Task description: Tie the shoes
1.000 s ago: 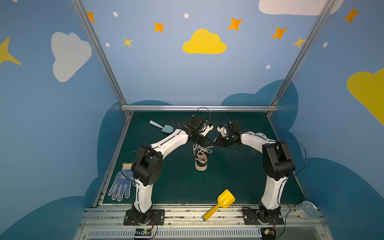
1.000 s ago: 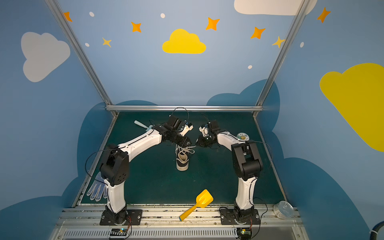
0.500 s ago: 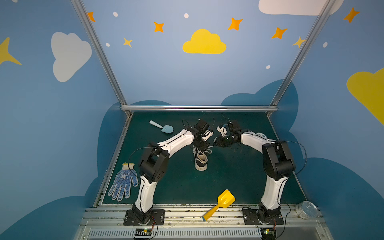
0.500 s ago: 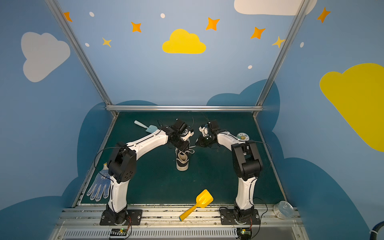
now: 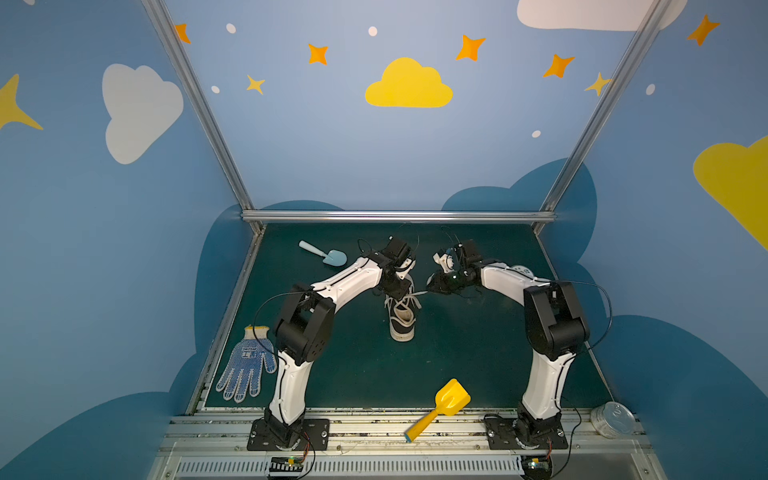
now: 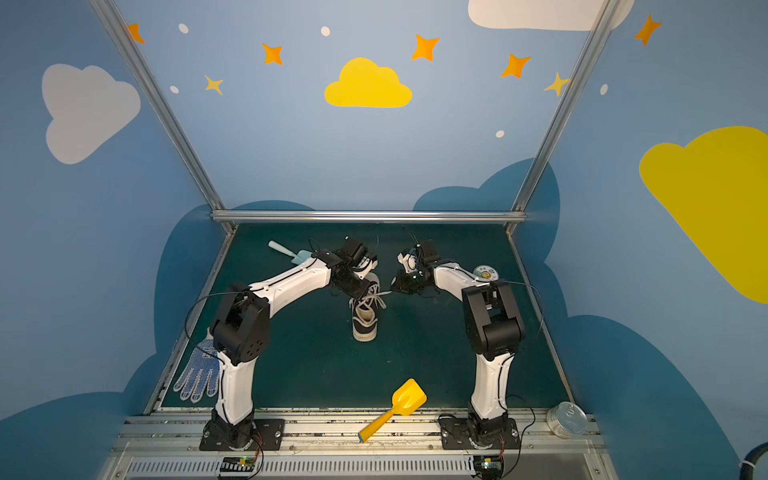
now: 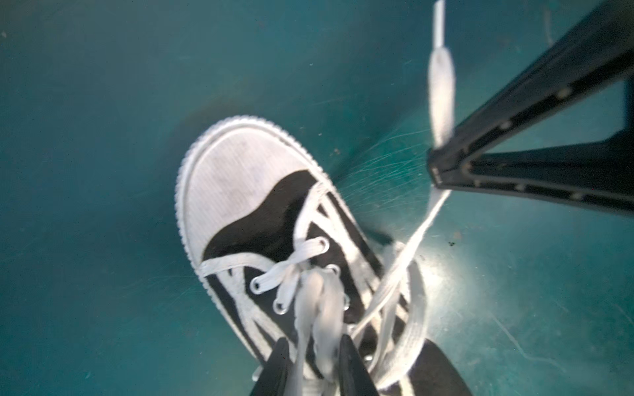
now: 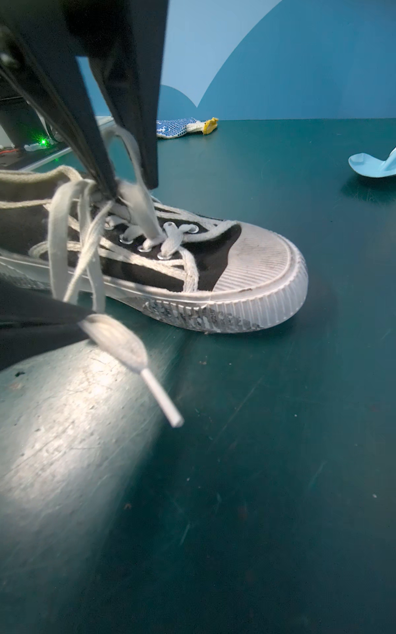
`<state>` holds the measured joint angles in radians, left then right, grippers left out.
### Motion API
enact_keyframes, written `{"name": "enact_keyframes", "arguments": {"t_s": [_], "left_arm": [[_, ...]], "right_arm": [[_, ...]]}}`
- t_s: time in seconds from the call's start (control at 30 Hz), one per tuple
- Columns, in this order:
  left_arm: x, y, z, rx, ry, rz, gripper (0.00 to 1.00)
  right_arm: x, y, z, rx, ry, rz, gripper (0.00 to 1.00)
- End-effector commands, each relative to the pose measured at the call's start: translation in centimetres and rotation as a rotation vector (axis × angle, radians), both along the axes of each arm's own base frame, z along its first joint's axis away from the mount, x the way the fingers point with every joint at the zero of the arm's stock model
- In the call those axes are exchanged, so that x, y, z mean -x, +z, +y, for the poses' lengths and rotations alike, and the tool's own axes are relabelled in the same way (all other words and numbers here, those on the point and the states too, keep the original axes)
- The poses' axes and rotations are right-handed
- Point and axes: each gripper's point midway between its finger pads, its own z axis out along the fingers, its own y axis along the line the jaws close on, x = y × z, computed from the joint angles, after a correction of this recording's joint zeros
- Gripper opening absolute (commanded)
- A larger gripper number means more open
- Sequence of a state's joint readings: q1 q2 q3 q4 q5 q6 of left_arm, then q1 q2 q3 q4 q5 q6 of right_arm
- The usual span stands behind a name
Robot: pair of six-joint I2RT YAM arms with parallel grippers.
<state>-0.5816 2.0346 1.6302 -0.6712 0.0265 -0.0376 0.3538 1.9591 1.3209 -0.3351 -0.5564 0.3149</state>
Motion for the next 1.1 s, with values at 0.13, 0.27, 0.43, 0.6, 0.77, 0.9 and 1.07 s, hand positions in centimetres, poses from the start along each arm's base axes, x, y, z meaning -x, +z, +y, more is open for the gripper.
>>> {"name": "enact_keyframes", "arguments": {"t_s": [0.13, 0.27, 0.43, 0.6, 0.77, 0.9, 1.07], "left_arm": [[-0.4, 2.6, 0.4, 0.186, 0.081, -0.008, 0.38], [-0.7, 2.7, 0.8, 0.245, 0.114, 0.004, 0.38], [-0.7, 2.3, 0.8, 0.264, 0.120, 0.024, 0.40], [-0.8, 1.5, 1.6, 0.247, 0.150, 0.036, 0.46], [-1.4, 1.0, 3.2, 0.233, 0.208, 0.038, 0.45], [-1.5, 1.5, 3.0, 0.277, 0.210, 0.036, 0.47], [-1.3, 1.3, 3.3, 0.296, 0.240, 0.062, 0.46]], "right_arm": [[-0.5, 0.0, 0.0, -0.001, 0.004, 0.007, 0.00], [-0.6, -0.1, 0.0, 0.001, 0.003, 0.009, 0.00], [-0.6, 0.0, 0.0, 0.002, 0.004, 0.007, 0.00], [-0.5, 0.0, 0.0, 0.003, 0.003, 0.009, 0.00], [-0.6, 0.1, -0.1, 0.003, 0.004, 0.006, 0.00], [-0.6, 0.1, 0.0, -0.003, 0.005, 0.008, 0.00], [-0.6, -0.1, 0.1, -0.007, 0.006, 0.013, 0.00]]}}
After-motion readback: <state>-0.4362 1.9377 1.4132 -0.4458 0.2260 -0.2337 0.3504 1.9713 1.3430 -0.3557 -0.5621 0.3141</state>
